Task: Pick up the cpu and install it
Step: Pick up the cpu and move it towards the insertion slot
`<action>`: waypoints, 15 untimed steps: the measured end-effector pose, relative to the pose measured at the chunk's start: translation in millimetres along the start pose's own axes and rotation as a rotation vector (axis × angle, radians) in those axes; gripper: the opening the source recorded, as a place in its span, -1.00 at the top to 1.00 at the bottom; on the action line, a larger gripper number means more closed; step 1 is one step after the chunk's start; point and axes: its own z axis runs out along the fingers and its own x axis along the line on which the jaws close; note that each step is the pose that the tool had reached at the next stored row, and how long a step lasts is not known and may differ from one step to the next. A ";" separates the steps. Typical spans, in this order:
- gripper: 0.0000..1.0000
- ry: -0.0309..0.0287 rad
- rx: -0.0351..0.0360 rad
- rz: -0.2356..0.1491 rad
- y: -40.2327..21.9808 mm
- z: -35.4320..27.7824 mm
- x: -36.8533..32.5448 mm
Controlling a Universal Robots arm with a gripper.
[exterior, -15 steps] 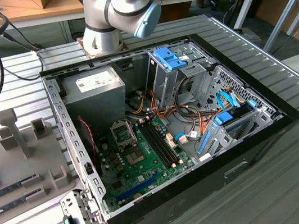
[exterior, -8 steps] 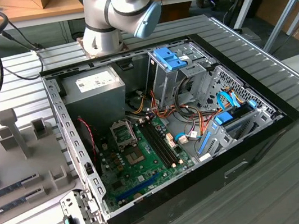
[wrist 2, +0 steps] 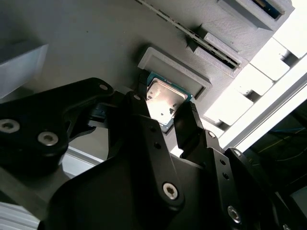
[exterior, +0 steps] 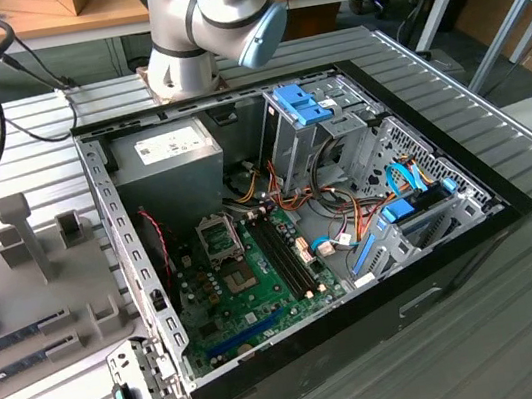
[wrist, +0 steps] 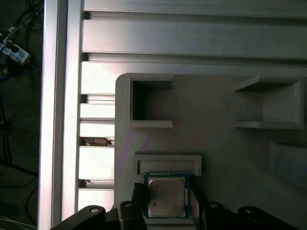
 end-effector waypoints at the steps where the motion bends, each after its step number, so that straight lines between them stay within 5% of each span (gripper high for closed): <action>1: 0.05 0.0000 0.0000 0.000 0.0 -0.3 0.0; 15: 0.05 0.0001 0.0000 0.000 0.0 -2.5 -0.1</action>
